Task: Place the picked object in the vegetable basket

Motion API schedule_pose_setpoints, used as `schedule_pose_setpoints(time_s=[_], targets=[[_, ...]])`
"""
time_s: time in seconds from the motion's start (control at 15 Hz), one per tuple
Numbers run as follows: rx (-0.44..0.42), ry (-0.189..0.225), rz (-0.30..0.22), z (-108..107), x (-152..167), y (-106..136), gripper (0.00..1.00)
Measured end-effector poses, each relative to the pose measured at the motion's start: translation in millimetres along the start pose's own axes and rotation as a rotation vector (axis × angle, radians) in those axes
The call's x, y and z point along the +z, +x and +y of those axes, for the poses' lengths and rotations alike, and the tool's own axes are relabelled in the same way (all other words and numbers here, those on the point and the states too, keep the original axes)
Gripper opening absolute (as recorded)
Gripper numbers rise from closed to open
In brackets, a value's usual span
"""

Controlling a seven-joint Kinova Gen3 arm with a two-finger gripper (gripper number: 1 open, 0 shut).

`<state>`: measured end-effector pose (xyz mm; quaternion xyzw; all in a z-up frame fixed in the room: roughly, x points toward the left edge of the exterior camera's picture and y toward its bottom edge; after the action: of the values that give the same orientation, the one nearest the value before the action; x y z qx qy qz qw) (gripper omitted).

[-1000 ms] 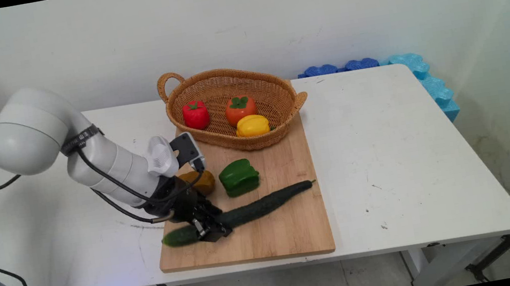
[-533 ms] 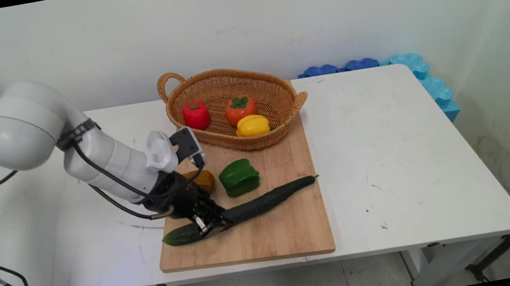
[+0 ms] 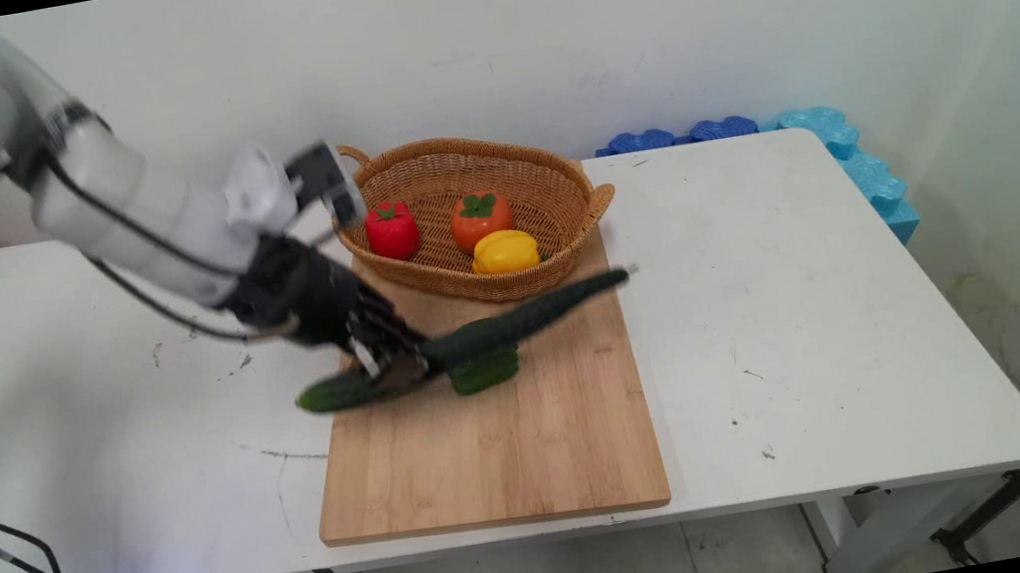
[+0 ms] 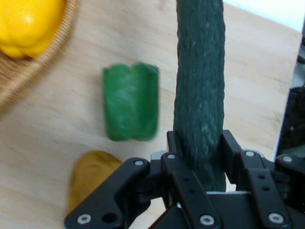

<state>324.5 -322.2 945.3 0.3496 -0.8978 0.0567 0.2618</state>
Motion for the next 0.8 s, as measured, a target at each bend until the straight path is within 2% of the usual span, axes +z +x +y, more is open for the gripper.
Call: schedule_pose_setpoints(time_s=[0.13, 0.33, 0.67, 0.8], targets=[[-0.007, 0.02, 0.01, -14.5, -14.5, 11.9, 0.0], [-0.033, 0.072, 0.023, -47.7, -33.3, 33.4, 0.0], [-0.072, 0.151, 0.024, -90.9, -40.2, 52.1, 0.0], [-0.097, 0.194, 0.019, -114.8, -35.8, 58.9, 0.0]])
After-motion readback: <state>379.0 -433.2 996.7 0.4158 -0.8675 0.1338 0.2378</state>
